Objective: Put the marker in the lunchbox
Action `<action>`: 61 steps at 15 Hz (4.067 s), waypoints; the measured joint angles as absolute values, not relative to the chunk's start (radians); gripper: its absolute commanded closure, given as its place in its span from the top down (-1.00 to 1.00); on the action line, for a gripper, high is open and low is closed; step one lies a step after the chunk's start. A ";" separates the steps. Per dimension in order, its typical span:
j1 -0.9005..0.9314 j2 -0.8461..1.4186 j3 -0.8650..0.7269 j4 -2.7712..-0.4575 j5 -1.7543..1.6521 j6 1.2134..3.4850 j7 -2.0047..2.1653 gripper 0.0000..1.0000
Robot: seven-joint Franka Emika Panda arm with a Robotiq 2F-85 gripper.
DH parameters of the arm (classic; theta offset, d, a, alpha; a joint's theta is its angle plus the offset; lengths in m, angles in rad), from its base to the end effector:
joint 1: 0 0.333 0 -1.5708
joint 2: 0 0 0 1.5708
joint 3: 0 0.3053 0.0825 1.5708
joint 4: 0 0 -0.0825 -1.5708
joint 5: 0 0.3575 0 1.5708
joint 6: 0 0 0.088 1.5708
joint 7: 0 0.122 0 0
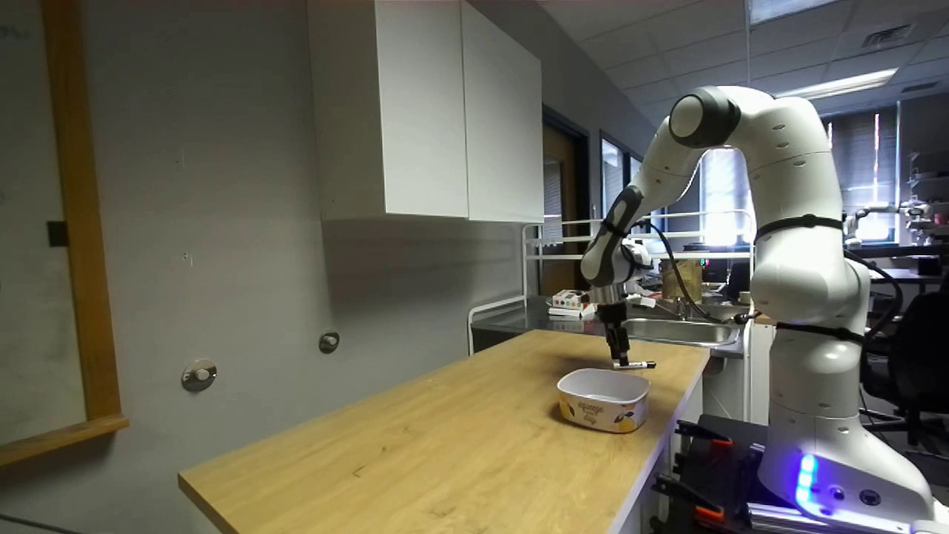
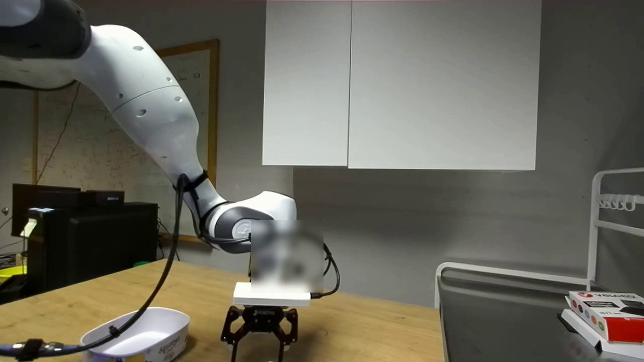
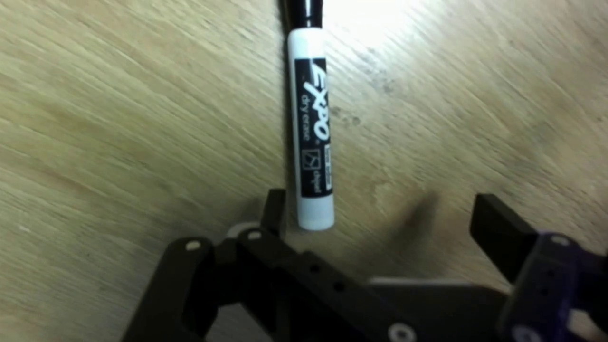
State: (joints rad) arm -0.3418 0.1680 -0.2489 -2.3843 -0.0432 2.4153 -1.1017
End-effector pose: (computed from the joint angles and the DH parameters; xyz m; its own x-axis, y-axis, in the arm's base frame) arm 0.3893 -0.2646 0.2385 0.8459 0.5200 -0.1184 0.5125 -0.8540 -0.0892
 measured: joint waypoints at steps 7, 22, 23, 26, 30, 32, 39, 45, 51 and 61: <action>-0.346 0.190 -0.253 -2.382 -0.054 2.435 -1.117 1.00; -0.350 0.258 -0.253 -2.297 -0.054 2.435 -1.116 -0.99; -0.350 0.258 -0.253 -2.297 -0.054 2.435 -1.116 -0.91; -0.350 0.258 -0.253 -2.296 -0.055 2.435 -1.114 -0.89; -0.346 0.239 -0.253 -2.297 -0.055 2.434 -1.079 -0.89; -0.340 0.201 -0.253 -2.300 -0.054 2.433 -1.026 -0.89; -0.284 -0.075 -0.250 -2.346 -0.057 2.351 -0.642 -0.89; -0.239 -0.302 -0.202 -2.354 -0.055 2.201 -0.217 -0.89; -0.217 -0.363 -0.074 -2.367 -0.037 2.199 0.246 -0.89; -0.410 -0.322 0.365 -2.544 -0.192 2.440 1.015 -0.89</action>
State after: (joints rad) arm -0.4103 -0.3221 0.3654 -2.5445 -0.1924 2.4403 1.0151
